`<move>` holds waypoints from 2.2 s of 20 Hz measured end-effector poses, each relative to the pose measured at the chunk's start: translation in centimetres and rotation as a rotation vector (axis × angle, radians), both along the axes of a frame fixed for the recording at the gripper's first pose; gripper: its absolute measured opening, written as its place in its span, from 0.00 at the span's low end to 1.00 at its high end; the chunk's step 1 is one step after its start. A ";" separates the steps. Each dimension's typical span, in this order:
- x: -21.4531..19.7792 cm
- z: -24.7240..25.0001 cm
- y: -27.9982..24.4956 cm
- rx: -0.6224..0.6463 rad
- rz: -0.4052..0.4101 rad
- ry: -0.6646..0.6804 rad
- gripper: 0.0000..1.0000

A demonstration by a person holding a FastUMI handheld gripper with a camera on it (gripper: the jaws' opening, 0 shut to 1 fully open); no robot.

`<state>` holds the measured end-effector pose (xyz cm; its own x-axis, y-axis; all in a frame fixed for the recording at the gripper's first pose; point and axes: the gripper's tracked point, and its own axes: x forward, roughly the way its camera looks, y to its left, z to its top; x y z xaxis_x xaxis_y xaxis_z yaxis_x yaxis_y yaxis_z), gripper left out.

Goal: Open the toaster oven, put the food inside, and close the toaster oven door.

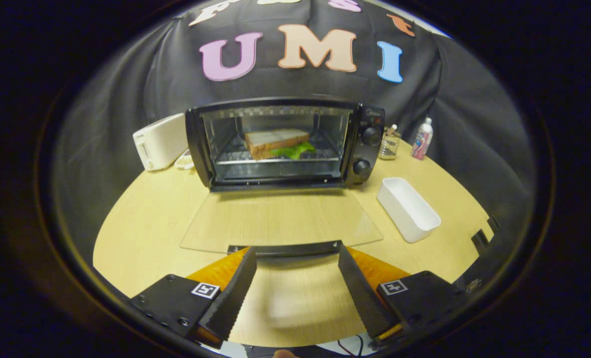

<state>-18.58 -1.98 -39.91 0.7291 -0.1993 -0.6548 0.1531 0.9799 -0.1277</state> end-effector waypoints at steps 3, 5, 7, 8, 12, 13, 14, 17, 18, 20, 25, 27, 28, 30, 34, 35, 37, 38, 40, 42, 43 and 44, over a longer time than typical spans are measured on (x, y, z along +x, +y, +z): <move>0.2 -1.9 -0.1 -0.015 0.025 0.044 1.00; 0.4 -2.6 0.2 -0.006 0.033 0.058 1.00; 0.6 -2.9 0.4 0.003 0.032 0.065 1.00; 0.8 -2.8 0.6 0.013 0.032 0.058 1.00; 1.2 -1.7 0.7 0.016 0.026 0.029 1.00; 1.1 -1.3 0.8 0.017 0.027 0.024 0.99; 1.3 -0.9 0.9 0.020 0.033 0.014 0.99; 1.9 0.7 1.1 0.027 0.043 -0.017 1.00; 2.2 1.2 1.3 0.031 0.048 -0.030 1.00; 2.7 2.3 1.5 0.028 0.056 -0.054 1.00; 4.3 5.0 1.7 0.044 0.056 -0.118 1.00; 4.8 5.8 1.9 0.067 0.047 -0.141 0.99; 5.2 6.1 1.8 0.072 0.044 -0.155 1.00; 5.9 6.8 1.7 0.074 0.038 -0.176 0.99; 7.3 8.0 1.8 0.068 0.036 -0.210 1.00; 7.8 8.5 1.8 0.070 0.033 -0.222 1.00; 9.0 9.1 1.8 0.080 0.024 -0.242 1.00; 9.6 9.3 1.8 0.084 0.021 -0.251 1.00; 10.7 9.7 1.9 0.091 0.018 -0.262 1.00; 12.1 10.2 1.7 0.094 0.007 -0.282 1.00; 12.8 10.6 1.9 0.104 0.003 -0.291 1.00; 13.5 10.8 2.0 0.114 0.000 -0.301 1.00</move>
<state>-5.09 0.02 -29.15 0.8933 -0.1366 -0.4282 0.1670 0.9854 0.0342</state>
